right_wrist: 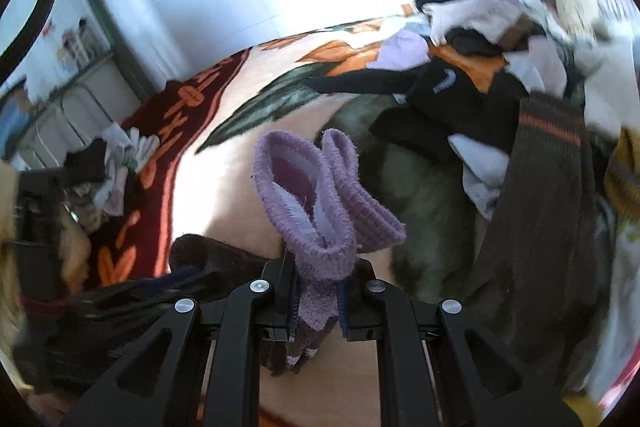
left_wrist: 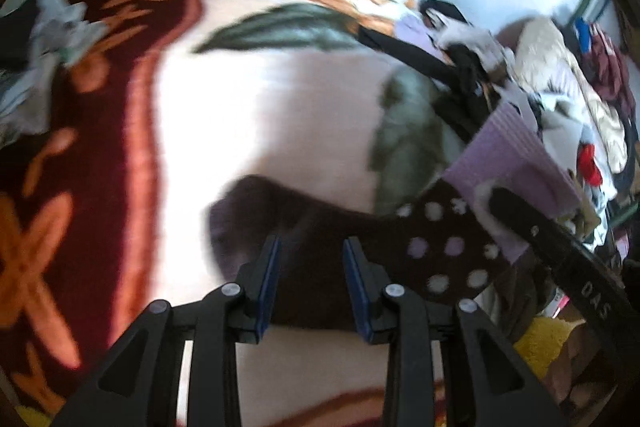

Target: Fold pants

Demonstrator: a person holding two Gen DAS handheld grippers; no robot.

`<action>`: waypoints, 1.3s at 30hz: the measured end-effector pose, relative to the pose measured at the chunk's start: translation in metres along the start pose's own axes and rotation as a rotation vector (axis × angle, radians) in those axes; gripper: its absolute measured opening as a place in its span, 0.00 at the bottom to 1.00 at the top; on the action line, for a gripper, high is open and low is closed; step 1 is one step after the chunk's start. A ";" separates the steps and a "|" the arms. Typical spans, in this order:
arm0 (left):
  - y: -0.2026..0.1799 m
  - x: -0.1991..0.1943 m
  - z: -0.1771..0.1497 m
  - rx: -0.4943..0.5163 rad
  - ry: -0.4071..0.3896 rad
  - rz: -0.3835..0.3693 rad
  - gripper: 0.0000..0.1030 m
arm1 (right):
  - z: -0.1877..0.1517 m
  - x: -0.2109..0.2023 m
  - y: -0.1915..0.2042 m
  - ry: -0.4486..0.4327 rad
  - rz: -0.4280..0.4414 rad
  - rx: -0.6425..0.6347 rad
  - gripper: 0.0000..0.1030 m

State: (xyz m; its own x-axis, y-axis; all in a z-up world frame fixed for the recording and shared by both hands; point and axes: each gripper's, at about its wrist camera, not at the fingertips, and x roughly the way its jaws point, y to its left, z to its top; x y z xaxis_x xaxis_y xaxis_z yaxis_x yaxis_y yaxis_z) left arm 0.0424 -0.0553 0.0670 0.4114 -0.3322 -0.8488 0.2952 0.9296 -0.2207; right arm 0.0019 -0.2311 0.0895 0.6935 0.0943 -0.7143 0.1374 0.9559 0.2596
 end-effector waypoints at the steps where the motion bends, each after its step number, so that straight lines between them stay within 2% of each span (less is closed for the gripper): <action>1: 0.009 -0.004 -0.001 -0.006 -0.006 0.006 0.32 | 0.000 0.000 0.005 -0.002 -0.010 -0.017 0.15; 4: 0.030 -0.011 -0.002 -0.008 -0.017 0.056 0.32 | 0.000 0.001 0.028 -0.007 -0.028 -0.069 0.15; 8: 0.058 -0.013 -0.003 -0.055 -0.007 0.049 0.32 | -0.003 0.011 0.056 0.014 -0.039 -0.100 0.15; 15: 0.079 -0.018 -0.009 -0.062 -0.010 0.057 0.32 | -0.017 0.043 0.102 0.075 -0.023 -0.173 0.15; 17: 0.083 -0.021 -0.011 -0.073 -0.016 0.052 0.32 | -0.024 0.051 0.108 0.104 -0.007 -0.181 0.19; 20: 0.088 -0.023 -0.013 -0.081 -0.024 0.046 0.32 | -0.031 0.056 0.114 0.144 0.030 -0.191 0.30; 24: 0.091 -0.029 -0.013 -0.091 -0.037 0.037 0.32 | -0.033 0.046 0.118 0.131 0.054 -0.206 0.36; 29: 0.090 -0.036 -0.012 -0.091 -0.045 0.027 0.32 | -0.031 0.034 0.118 0.142 0.129 -0.176 0.48; 36: 0.082 -0.052 -0.010 -0.078 -0.062 0.018 0.32 | -0.034 0.016 0.114 0.184 0.220 -0.145 0.50; 39: 0.076 -0.060 -0.006 -0.067 -0.072 0.006 0.32 | -0.033 0.001 0.106 0.177 0.254 -0.123 0.50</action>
State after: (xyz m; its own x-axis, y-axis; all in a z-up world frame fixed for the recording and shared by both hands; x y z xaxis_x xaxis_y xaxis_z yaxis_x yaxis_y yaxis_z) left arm 0.0348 0.0360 0.0986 0.4748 -0.3350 -0.8139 0.2351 0.9394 -0.2494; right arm -0.0066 -0.1205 0.0946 0.5597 0.3704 -0.7413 -0.1182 0.9211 0.3710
